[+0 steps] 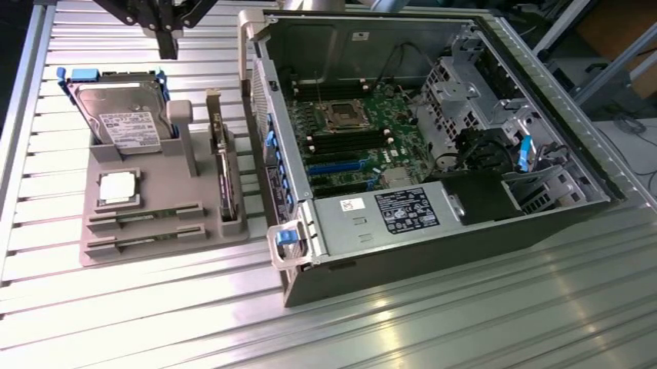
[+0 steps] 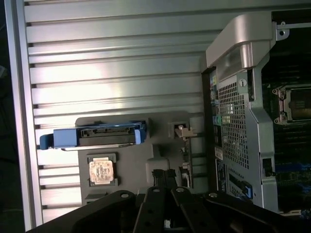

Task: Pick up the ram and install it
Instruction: 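Reach for the ram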

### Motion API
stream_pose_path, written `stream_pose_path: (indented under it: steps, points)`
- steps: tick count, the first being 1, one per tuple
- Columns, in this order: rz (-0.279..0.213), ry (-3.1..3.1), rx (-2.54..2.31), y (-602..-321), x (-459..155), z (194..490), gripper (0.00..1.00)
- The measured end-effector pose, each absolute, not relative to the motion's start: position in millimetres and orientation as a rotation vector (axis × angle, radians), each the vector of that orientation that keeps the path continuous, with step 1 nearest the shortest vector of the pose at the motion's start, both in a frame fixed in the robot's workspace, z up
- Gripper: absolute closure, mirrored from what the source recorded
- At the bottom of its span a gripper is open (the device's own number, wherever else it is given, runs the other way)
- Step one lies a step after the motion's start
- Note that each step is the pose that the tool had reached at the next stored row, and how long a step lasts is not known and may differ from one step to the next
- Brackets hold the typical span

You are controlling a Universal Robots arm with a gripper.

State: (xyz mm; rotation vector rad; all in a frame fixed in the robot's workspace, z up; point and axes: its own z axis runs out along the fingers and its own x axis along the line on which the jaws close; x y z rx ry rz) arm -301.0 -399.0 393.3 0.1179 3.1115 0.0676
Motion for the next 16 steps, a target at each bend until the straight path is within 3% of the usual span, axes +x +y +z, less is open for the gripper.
stream_pose_path:
  steps: [16]
  points:
    - [0.068, 3.112, 0.118, -399, -316, 393, 0.89]
